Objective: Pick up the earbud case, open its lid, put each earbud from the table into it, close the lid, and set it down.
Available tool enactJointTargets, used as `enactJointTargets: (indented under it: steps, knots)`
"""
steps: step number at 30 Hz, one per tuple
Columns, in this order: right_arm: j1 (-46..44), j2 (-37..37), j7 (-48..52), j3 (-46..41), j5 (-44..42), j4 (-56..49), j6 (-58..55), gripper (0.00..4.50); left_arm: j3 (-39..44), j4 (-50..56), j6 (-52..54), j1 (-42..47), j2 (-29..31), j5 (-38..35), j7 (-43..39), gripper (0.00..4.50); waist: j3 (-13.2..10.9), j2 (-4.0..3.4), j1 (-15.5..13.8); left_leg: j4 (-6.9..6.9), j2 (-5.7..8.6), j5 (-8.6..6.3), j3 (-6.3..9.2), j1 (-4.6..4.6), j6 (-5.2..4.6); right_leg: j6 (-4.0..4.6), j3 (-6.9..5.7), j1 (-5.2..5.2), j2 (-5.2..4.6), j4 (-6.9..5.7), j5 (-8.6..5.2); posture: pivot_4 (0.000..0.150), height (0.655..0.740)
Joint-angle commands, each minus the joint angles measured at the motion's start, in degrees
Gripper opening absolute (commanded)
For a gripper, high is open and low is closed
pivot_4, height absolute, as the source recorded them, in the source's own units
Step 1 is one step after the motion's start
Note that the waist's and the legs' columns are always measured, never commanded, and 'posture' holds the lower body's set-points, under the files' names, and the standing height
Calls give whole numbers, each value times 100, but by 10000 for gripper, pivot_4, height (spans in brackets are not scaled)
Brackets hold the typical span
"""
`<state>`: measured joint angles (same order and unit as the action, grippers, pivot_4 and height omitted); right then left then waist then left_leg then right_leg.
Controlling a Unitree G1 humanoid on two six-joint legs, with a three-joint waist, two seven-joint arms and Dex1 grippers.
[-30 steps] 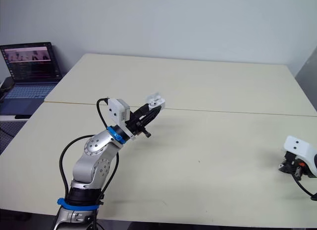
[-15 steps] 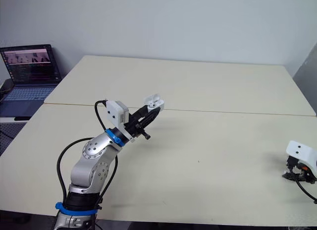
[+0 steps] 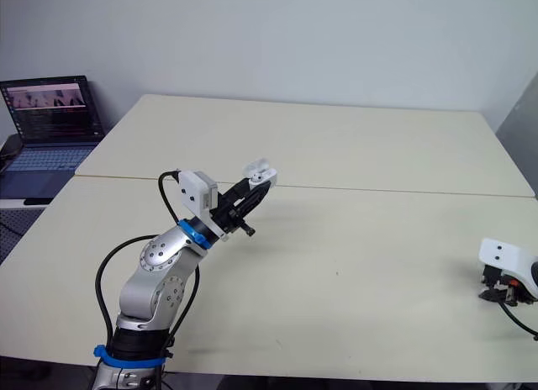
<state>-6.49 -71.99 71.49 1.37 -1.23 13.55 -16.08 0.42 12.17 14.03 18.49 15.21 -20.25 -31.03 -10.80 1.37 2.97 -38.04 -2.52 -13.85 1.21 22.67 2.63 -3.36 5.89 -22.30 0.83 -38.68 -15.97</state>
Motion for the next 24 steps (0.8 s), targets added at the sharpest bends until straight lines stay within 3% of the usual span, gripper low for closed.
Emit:
enactJointTargets:
  steps: [1, 13, 16, 24]
  knots:
    - [-183, 61, 52, 86, 75, 37, -49, 2051, 40, 128, -57, 180, 2, -81, -23, 7871, 0, 0, 15, -1, 0, 0, -1, -2, 0, -1, 2, 1, 0, -2, 1, 1500, 7400]
    - [-276, 133, 140, -270, -478, -779, -973, 953, 4, -47, -85, 264, -3, -94, -196, 7871, 1, -3, 12, 6, 1, 0, 1, -1, 0, 1, 0, -1, 0, -1, -1, 1500, 7400]
    - [-361, 90, 9, -374, -537, -692, -1302, 6285, -8, -59, -93, 258, -31, -85, -213, 7871, 1, -3, 11, 6, 2, 0, 0, 1, 0, 1, 0, -1, -1, 2, -1, 1500, 7400]
    - [-62, -230, -83, -573, -430, -439, -1412, 34071, 8, -26, -81, 192, -52, -80, -232, 7871, 1, -3, 7, 8, 1, -1, 2, 3, 0, 2, -2, -2, -1, 4, -2, 1500, 7400]
